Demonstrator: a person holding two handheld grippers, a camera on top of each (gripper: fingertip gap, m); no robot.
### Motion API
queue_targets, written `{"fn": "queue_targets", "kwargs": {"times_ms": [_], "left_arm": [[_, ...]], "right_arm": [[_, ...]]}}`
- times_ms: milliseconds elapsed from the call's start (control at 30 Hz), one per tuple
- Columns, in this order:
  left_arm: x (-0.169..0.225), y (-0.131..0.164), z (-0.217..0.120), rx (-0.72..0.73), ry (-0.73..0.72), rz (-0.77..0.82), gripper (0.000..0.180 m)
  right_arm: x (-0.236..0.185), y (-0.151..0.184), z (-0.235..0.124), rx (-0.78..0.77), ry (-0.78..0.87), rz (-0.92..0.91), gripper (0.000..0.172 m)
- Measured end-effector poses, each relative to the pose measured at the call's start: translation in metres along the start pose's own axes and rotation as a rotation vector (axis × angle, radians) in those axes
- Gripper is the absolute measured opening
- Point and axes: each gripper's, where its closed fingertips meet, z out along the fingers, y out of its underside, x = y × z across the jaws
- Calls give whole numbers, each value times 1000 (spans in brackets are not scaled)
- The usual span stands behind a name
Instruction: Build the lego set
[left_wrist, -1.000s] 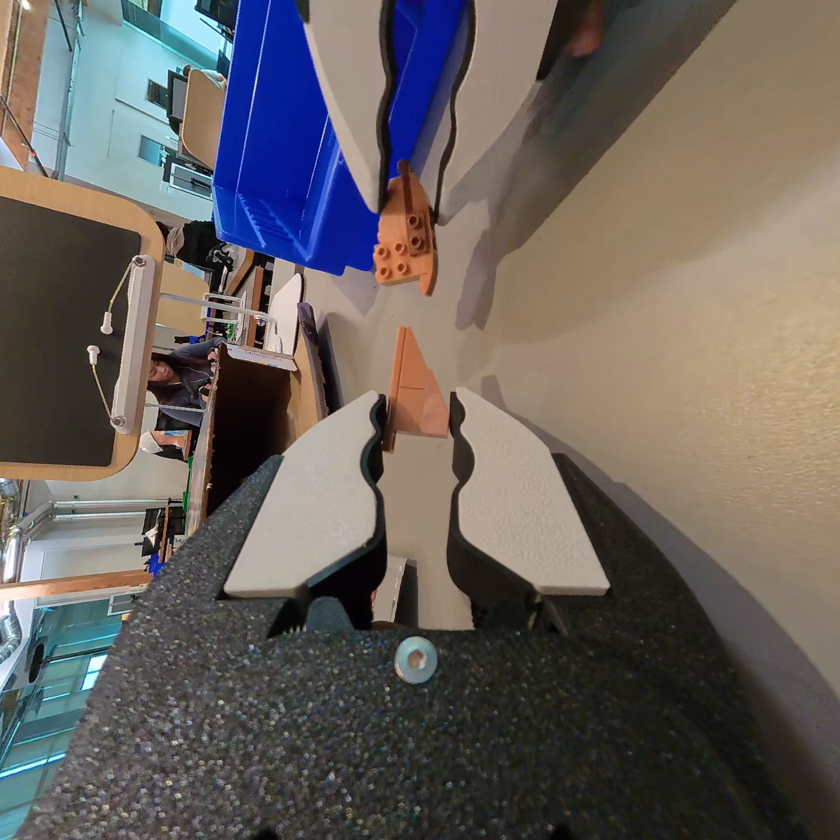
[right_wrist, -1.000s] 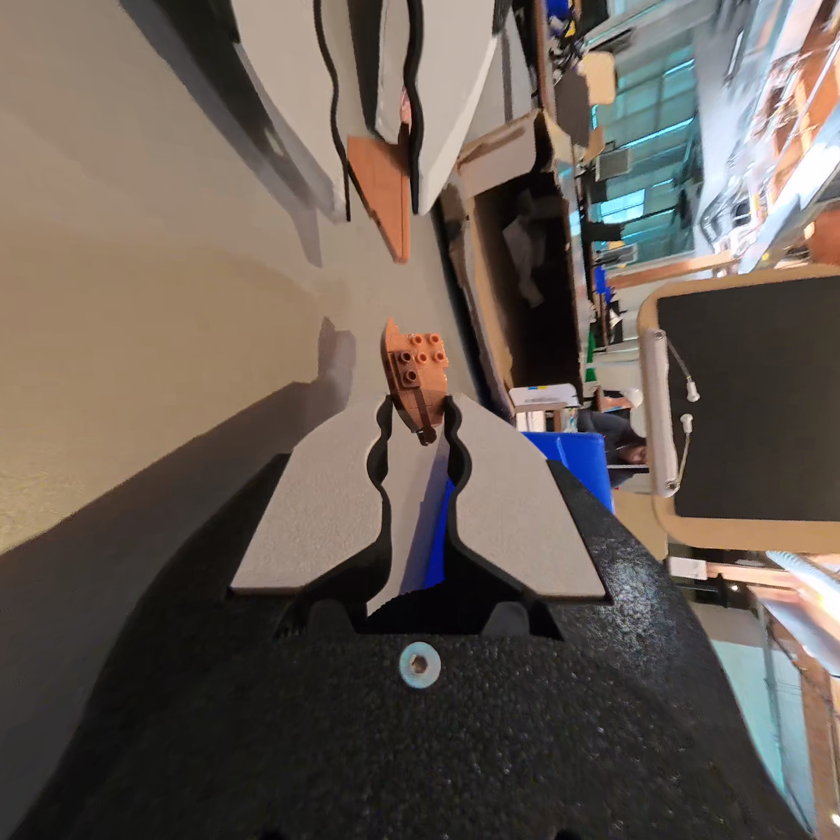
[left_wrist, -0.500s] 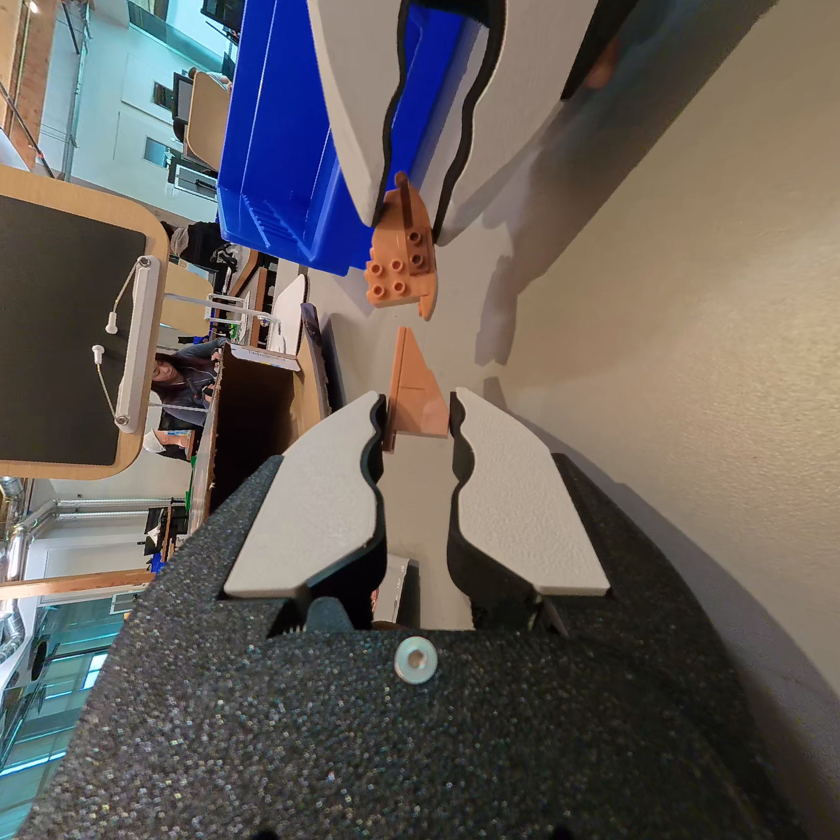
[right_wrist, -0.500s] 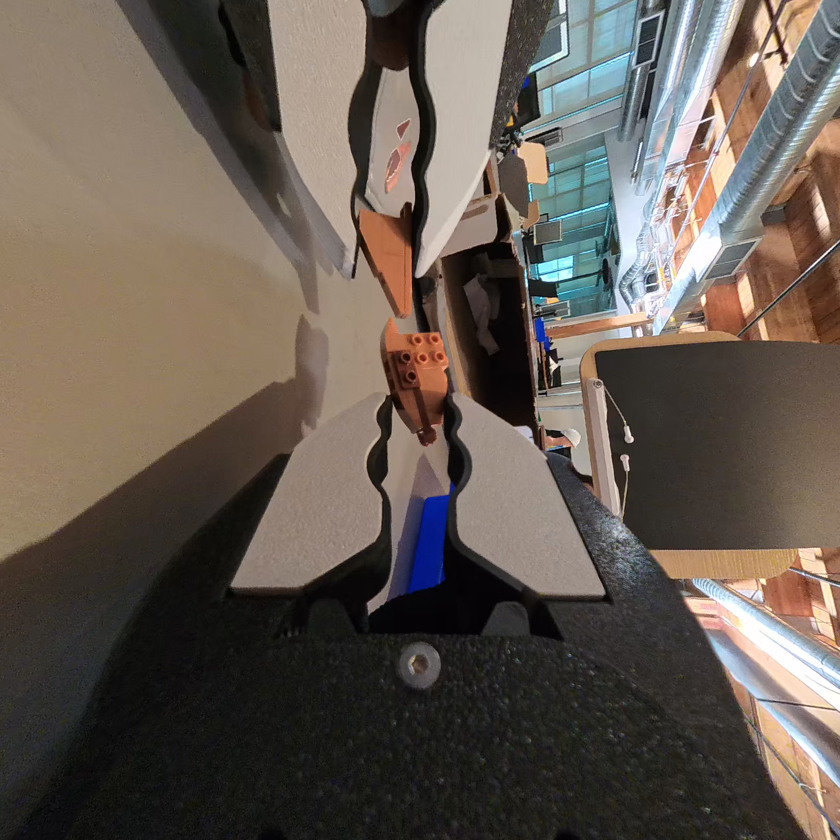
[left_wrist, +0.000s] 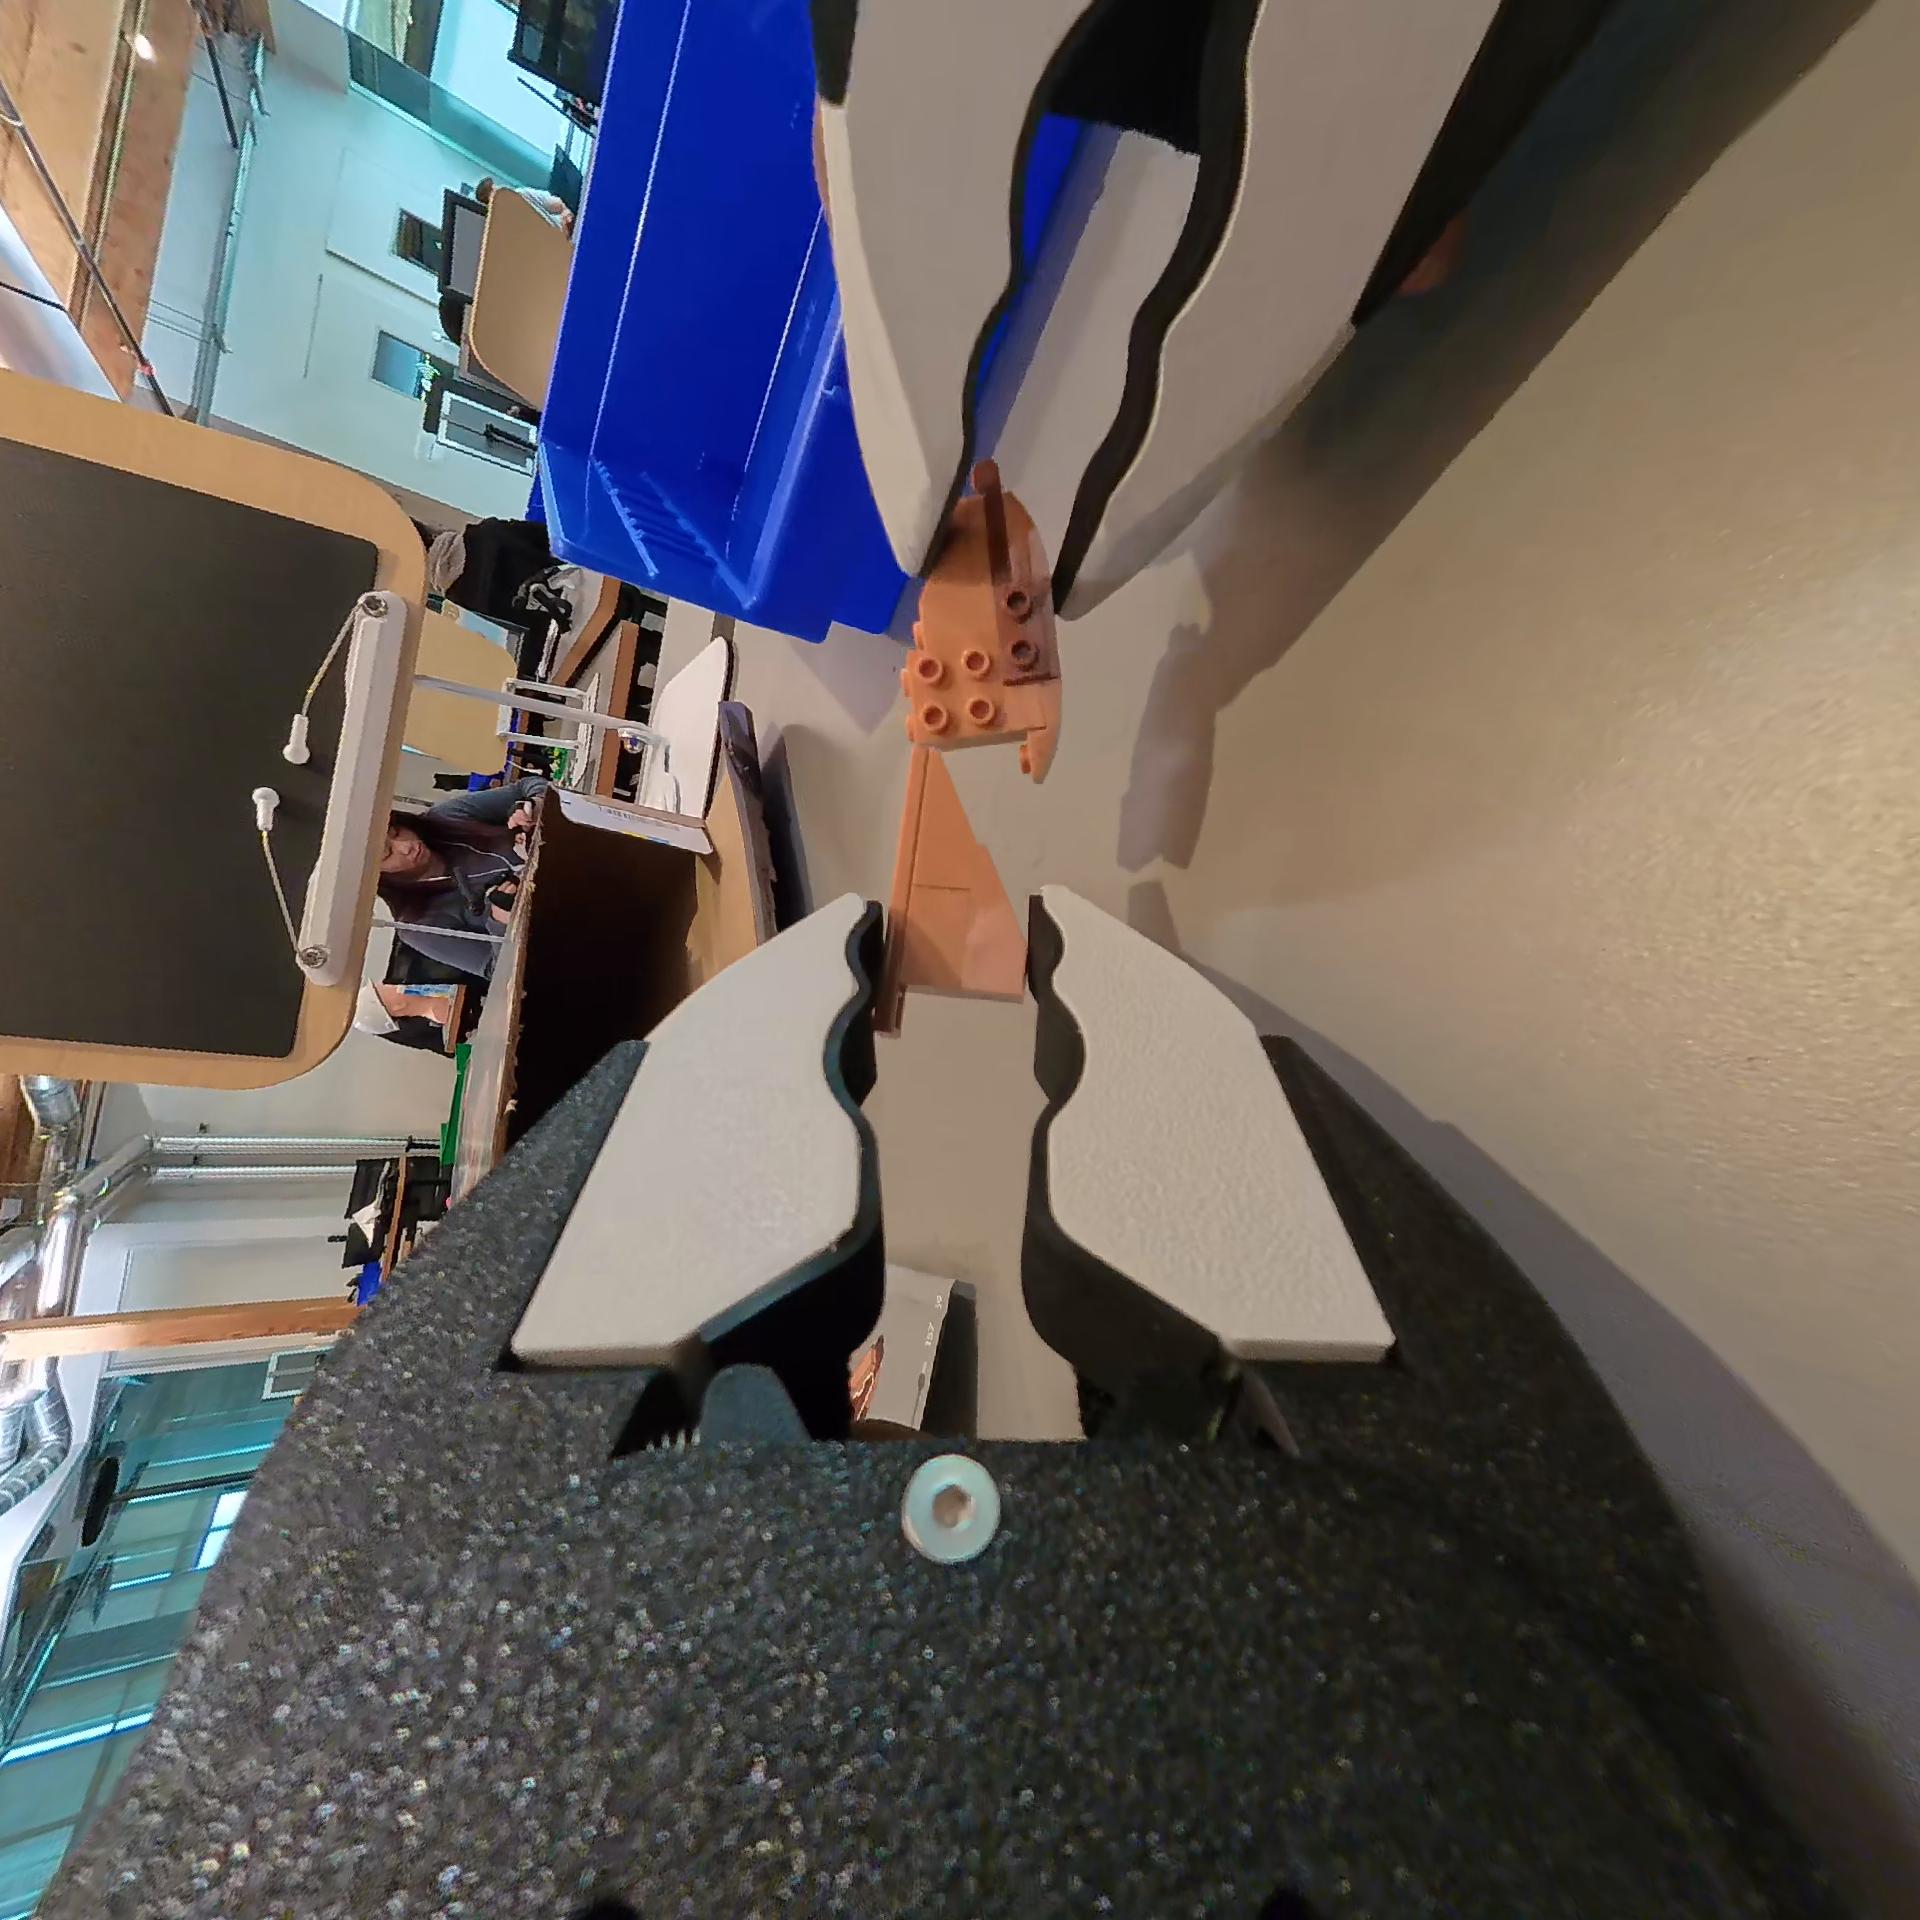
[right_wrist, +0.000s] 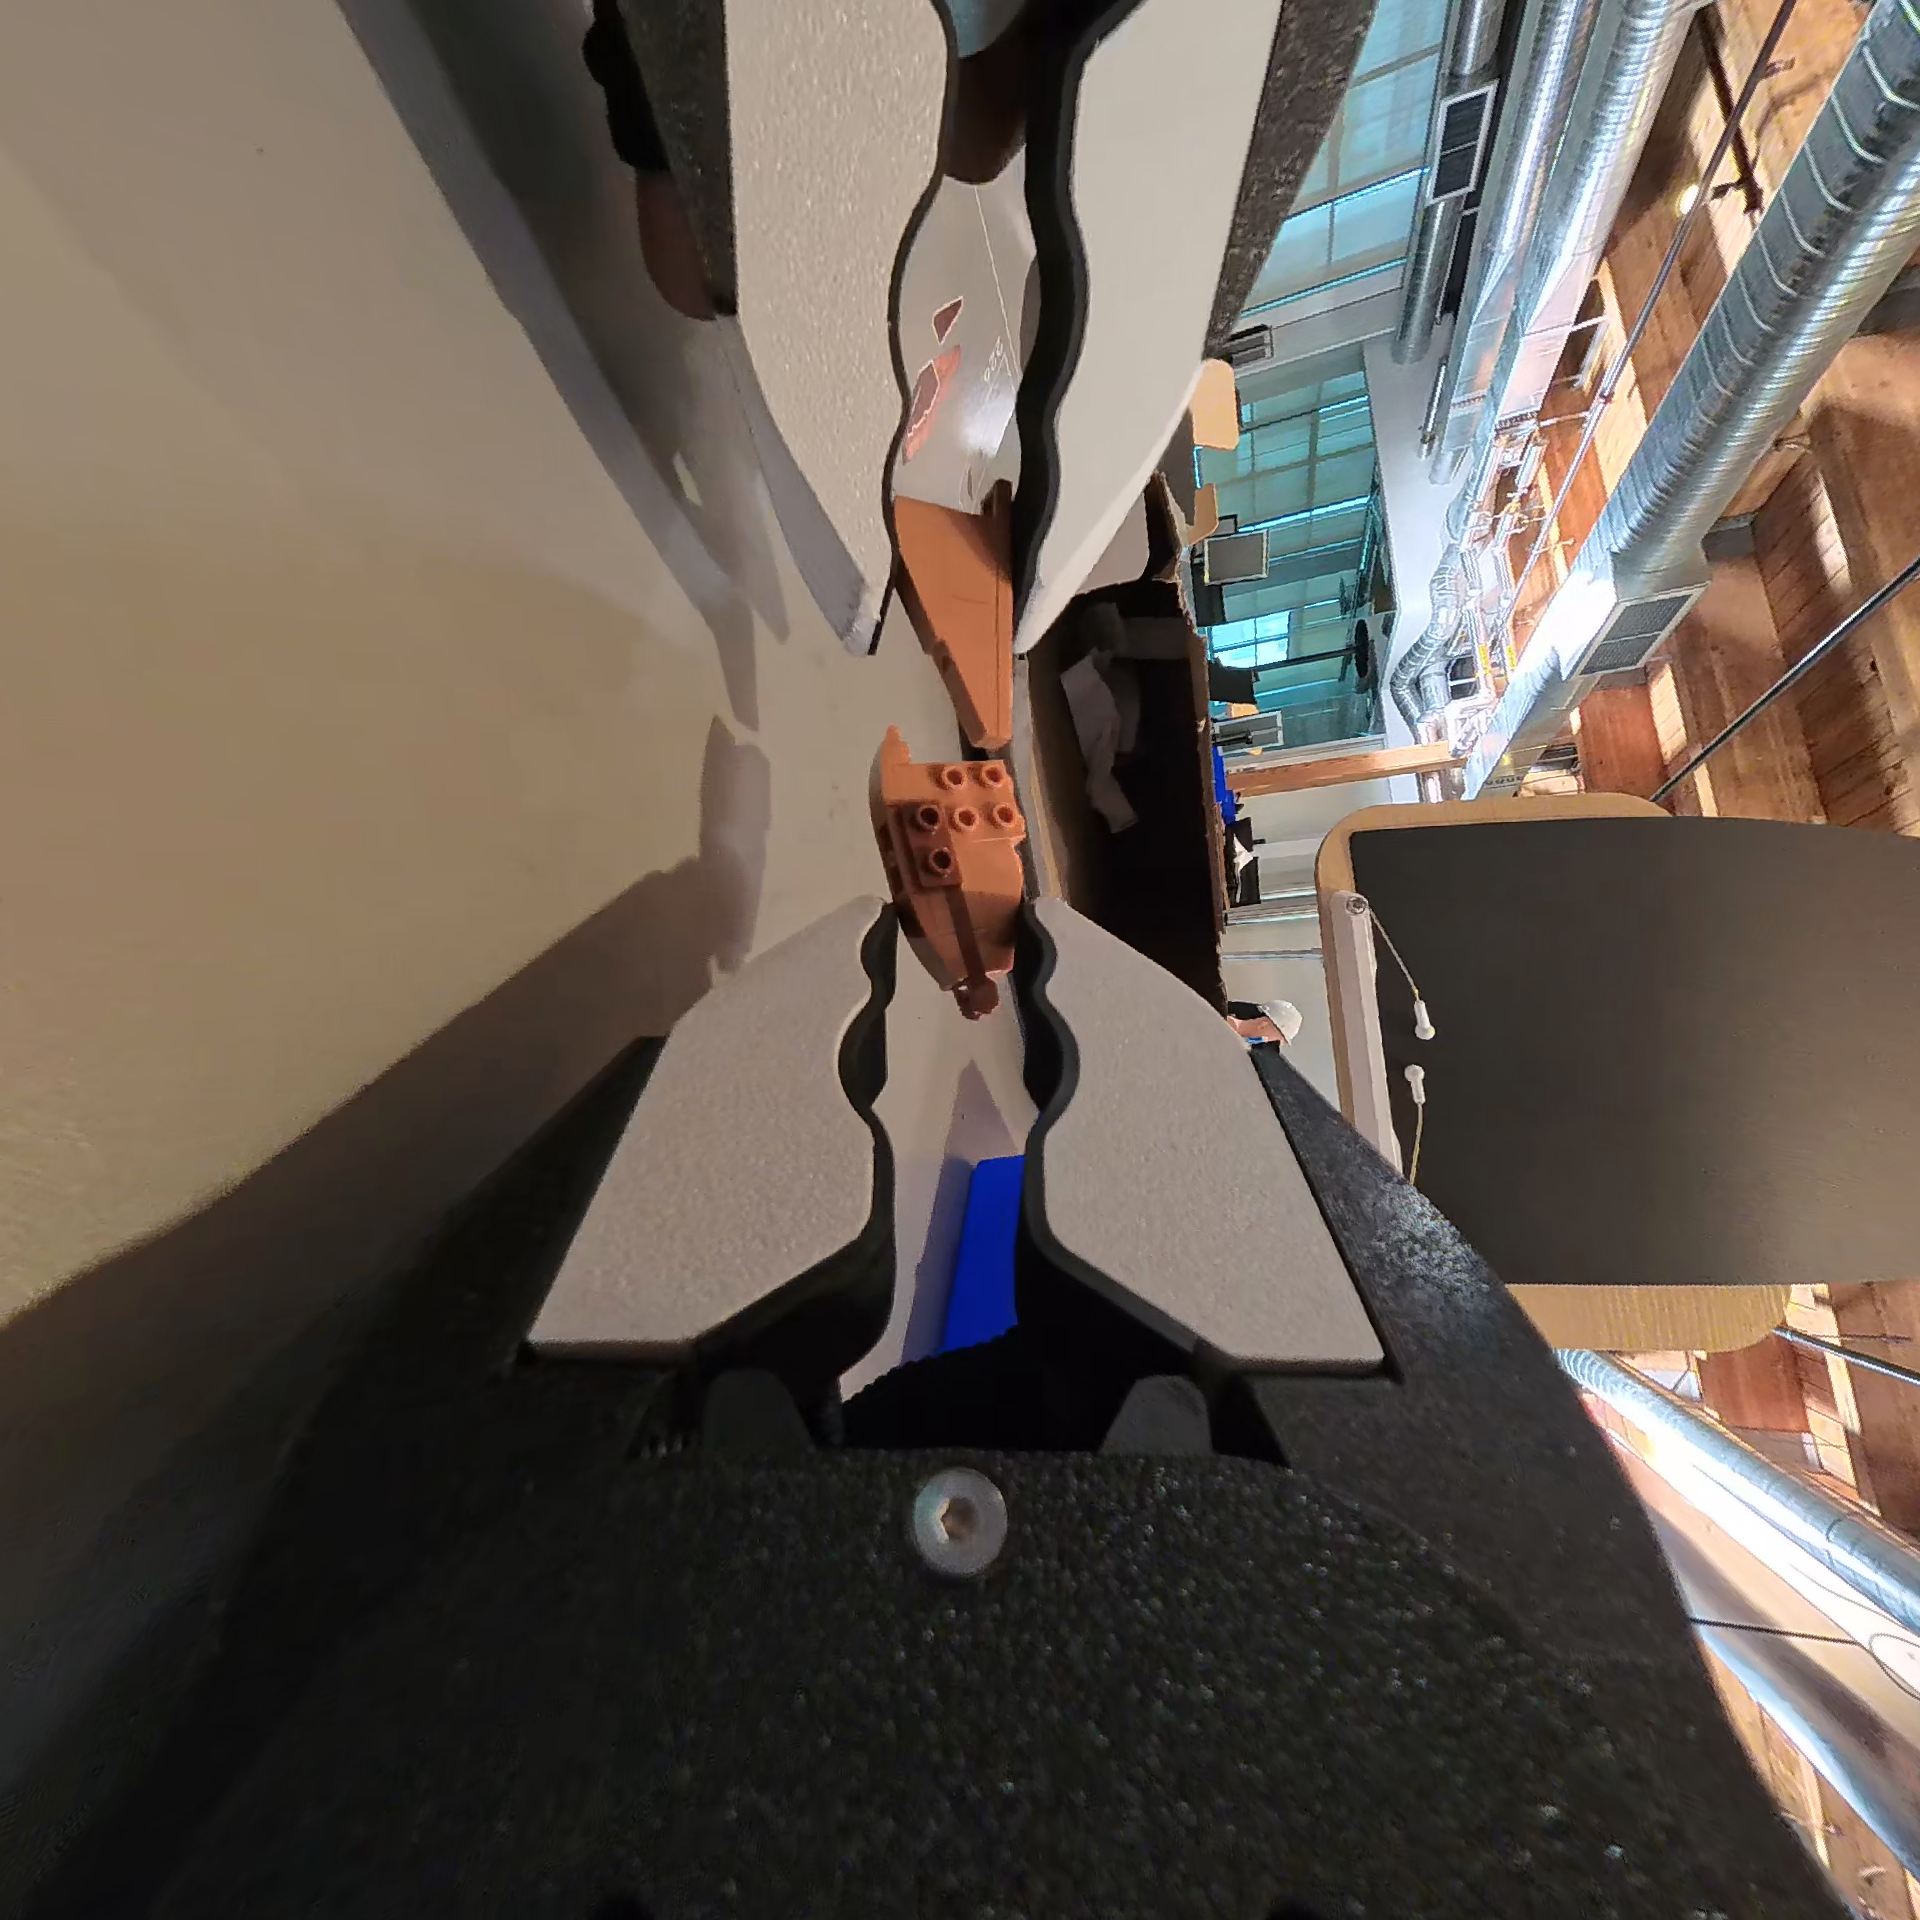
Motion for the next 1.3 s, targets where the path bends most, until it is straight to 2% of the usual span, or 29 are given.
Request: {"fn": "queue_targets", "kwargs": {"times_ms": [833,933,1167,1300], "left_arm": [[-8,-2,-3,29,-31,-29,26],[-15,-10,-8,97,-38,-106,26],[-28,-40,-31,410,73,-395,26],[-33,-45,-37,487,113,-487,26]], "right_arm": [[-9,-9,1,21,-27,-42,21],[-9,-11,0,29,-29,-44,21],[-16,-15,-1,58,-79,-25,22],[-16,-13,-1,53,-92,-9,22]]}}
